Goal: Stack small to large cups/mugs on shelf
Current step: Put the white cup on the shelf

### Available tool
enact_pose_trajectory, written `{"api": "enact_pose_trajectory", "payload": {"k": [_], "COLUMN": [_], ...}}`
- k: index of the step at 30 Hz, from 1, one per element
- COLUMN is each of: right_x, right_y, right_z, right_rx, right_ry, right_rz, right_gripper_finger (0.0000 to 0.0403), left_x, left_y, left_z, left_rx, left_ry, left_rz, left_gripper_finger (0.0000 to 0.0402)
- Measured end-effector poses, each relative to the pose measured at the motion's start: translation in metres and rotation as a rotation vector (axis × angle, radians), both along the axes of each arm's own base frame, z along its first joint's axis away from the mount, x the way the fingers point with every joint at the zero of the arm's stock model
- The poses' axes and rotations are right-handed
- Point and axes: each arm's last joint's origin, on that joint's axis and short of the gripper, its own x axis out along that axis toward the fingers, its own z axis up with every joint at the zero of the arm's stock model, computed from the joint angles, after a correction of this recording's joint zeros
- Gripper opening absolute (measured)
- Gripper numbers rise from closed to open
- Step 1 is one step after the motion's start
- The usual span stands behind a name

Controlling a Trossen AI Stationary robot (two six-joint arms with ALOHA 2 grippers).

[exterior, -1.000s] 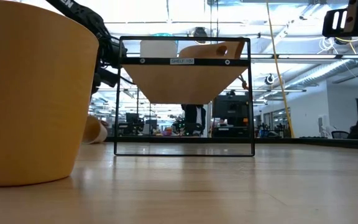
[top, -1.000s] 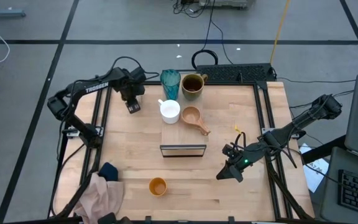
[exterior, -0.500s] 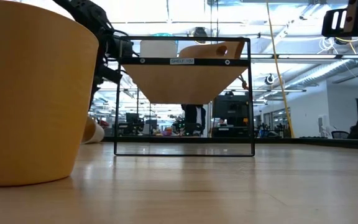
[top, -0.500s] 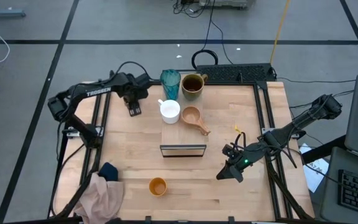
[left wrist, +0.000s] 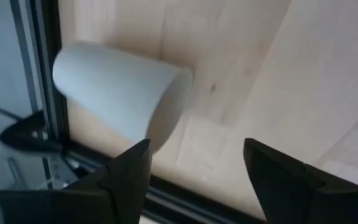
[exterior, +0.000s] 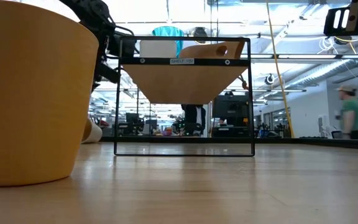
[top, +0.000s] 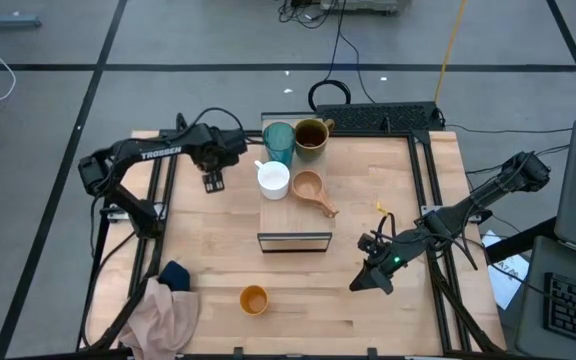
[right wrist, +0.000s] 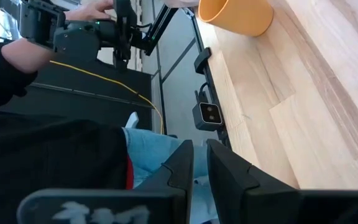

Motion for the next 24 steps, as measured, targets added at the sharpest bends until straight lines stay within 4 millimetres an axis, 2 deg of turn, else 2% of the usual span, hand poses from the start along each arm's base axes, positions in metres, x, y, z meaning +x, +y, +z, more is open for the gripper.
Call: {"api": "enact_pose_trajectory", "payload": {"k": [8, 14, 20, 24], "right_x": [0.000, 0.000, 0.000, -0.001], "right_y": [0.000, 0.000, 0.000, 0.000], "right_z": [0.000, 0.000, 0.000, -0.001], "right_rx": [-0.002, -0.012, -0.008, -0.003], "right_ry": [-0.002, -0.009, -0.001, 0.005], "right_rz": [0.018, 0.024, 0.020, 0.017], "right_gripper_finger": [0.0039, 0.0039, 0.0039, 0.0039], "left_x": [-0.024, -0.049, -0.072, -0.075], "left_y": [0.019, 0.035, 0.021, 0.006], "left_z": [0.009, 0.018, 0.014, 0.016], "left_rx": [0.053, 0.188, 0.261, 0.377], "left_ry": [0.036, 0.017, -0.035, -0.062], "left_rz": [0.135, 0.234, 0.129, 0.124], "left_gripper_finger": [0.0255, 0.0243, 0.0243, 0.0235]}}
